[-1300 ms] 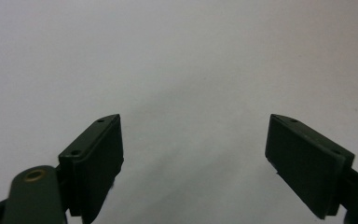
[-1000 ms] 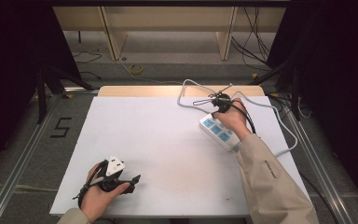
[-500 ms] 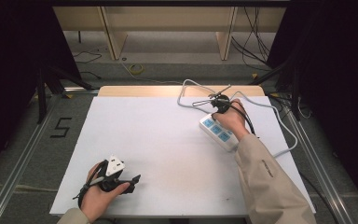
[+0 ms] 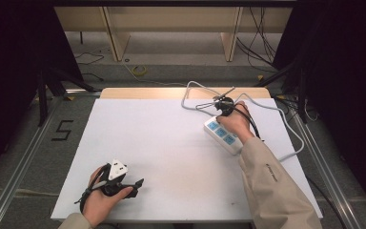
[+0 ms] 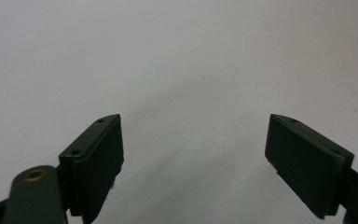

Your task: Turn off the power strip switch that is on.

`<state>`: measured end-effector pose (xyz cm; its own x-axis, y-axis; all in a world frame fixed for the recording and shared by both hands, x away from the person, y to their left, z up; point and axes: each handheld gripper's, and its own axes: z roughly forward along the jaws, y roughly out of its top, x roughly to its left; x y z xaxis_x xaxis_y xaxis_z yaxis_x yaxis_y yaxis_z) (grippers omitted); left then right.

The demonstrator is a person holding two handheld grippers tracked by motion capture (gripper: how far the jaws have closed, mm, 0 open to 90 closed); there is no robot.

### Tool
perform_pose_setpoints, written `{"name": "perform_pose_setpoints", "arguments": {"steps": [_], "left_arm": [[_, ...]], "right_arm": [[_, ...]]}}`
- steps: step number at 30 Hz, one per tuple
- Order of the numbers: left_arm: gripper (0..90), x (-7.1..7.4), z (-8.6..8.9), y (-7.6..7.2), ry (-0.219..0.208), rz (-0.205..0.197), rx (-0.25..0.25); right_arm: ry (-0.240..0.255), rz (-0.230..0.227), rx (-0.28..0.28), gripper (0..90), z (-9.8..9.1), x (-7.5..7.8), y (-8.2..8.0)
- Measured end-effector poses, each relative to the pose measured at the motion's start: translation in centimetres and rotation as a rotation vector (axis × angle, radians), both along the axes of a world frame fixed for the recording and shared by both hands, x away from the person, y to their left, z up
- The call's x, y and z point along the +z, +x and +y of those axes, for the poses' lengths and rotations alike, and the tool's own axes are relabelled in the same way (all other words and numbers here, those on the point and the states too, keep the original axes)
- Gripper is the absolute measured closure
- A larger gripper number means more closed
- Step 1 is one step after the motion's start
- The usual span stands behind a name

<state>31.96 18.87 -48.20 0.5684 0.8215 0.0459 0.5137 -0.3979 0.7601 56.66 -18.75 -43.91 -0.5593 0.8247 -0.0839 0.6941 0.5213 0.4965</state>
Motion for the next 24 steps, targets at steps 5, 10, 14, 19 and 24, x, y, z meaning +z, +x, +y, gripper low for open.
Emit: {"name": "perform_pose_setpoints", "arguments": {"steps": [5, 10, 14, 19, 24], "left_arm": [[18.9, -0.03, -0.06, 0.00, -0.003, 0.001, 0.000], [18.9, 0.01, -0.03, -0.02, 0.003, 0.000, -0.003], [19.0, 0.00, 0.01, 0.01, -0.001, 0.000, 0.000], [19.0, -0.01, 0.06, 0.02, 0.000, 0.003, 0.000], [19.0, -0.02, 0.04, 0.01, -0.002, 0.002, 0.000]], "right_arm": [[-0.004, 0.001, -0.002, 90.0, 0.00, -0.13, 0.02], [-0.002, 0.005, -0.006, 90.0, -0.06, -0.09, 0.05], [-0.004, -0.008, -0.006, 90.0, 0.00, -0.13, -0.05], [0.003, -0.015, -0.012, 90.0, -0.05, -0.17, -0.20], [0.024, -0.032, -0.012, 90.0, -0.19, 0.21, -0.40]]}}
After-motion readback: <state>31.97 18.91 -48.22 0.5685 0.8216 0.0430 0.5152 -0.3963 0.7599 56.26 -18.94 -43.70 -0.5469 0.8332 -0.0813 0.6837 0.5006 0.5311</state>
